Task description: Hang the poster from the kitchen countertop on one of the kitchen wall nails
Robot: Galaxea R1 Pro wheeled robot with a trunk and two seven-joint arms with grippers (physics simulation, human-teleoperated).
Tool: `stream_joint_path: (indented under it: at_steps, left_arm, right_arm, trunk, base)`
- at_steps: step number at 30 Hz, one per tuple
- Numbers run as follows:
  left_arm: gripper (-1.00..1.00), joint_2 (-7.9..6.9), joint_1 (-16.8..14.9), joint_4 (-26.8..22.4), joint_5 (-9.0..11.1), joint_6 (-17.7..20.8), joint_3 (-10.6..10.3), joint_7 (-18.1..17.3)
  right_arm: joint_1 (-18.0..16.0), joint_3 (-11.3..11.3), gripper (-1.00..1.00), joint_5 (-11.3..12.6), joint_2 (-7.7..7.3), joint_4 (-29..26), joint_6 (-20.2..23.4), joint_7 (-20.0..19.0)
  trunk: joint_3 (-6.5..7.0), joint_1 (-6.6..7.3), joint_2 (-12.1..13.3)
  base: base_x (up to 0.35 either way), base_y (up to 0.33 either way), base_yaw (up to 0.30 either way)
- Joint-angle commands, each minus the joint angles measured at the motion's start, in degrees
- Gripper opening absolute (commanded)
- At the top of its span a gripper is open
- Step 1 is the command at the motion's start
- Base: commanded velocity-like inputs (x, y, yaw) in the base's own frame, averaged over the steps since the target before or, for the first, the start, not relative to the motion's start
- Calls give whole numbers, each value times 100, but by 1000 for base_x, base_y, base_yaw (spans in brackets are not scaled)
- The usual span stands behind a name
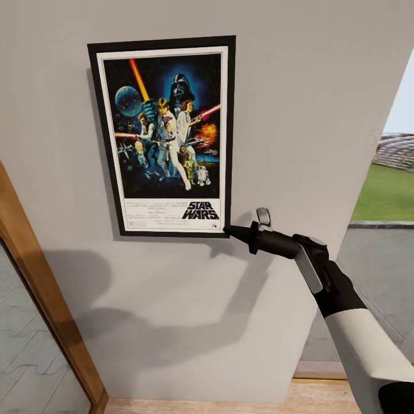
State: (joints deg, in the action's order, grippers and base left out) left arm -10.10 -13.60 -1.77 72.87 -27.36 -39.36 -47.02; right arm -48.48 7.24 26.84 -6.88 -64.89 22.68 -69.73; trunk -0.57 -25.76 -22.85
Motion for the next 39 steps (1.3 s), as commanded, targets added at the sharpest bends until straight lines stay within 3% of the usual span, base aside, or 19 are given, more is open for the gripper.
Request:
stream_joint_path:
  at_steps: [1,39]
  left_arm:
    - [100,-1,-2,1,43,-24,-48,-9]
    - [100,-1,-2,1,47,-24,-45,-9]
  right_arm:
    - [-4,14,-100,58,-6,2,61,4]
    - [-4,14,-100,85,-9,2,77,4]
  trunk:
    - [-6,-3,-7]
    - [-6,-3,-7]
  base:
    - [0,18,0]
    - [0,1,0]
